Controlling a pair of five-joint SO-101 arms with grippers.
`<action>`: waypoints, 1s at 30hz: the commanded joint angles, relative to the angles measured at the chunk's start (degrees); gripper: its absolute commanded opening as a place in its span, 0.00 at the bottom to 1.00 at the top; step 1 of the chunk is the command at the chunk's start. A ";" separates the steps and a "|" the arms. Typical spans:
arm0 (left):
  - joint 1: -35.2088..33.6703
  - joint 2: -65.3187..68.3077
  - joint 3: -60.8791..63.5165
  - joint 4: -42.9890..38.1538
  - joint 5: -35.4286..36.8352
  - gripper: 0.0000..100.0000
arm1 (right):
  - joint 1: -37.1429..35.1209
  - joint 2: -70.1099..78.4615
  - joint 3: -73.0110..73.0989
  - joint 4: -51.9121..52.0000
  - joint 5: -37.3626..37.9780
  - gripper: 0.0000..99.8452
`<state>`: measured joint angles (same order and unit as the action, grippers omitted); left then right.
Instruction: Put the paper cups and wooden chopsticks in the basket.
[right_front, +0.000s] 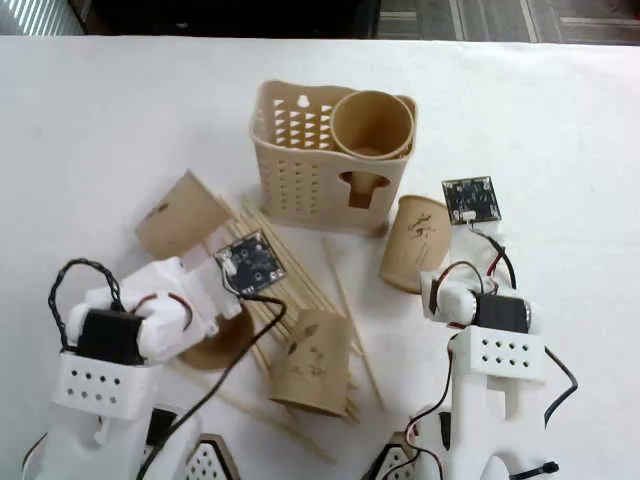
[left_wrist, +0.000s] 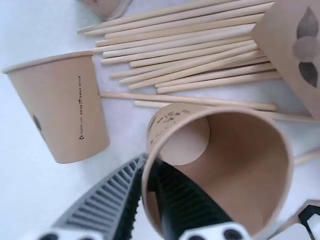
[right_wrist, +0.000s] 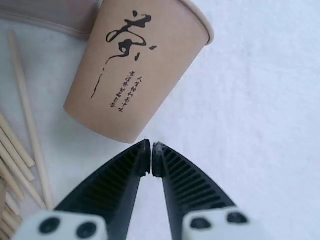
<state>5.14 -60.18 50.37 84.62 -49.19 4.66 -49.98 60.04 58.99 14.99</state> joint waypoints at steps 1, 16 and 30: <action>0.66 -0.48 -8.44 2.46 0.00 0.02 | 0.04 -1.01 -0.35 -0.84 -0.44 0.02; 11.38 -0.04 -27.52 -13.10 21.36 0.02 | -0.04 -1.01 0.53 -1.19 -0.53 0.02; 20.79 17.98 -35.87 -34.81 29.01 0.02 | 0.31 -1.01 1.14 -1.71 -0.53 0.02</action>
<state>24.48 -46.81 20.57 52.18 -22.11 4.66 -49.98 61.19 58.20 14.99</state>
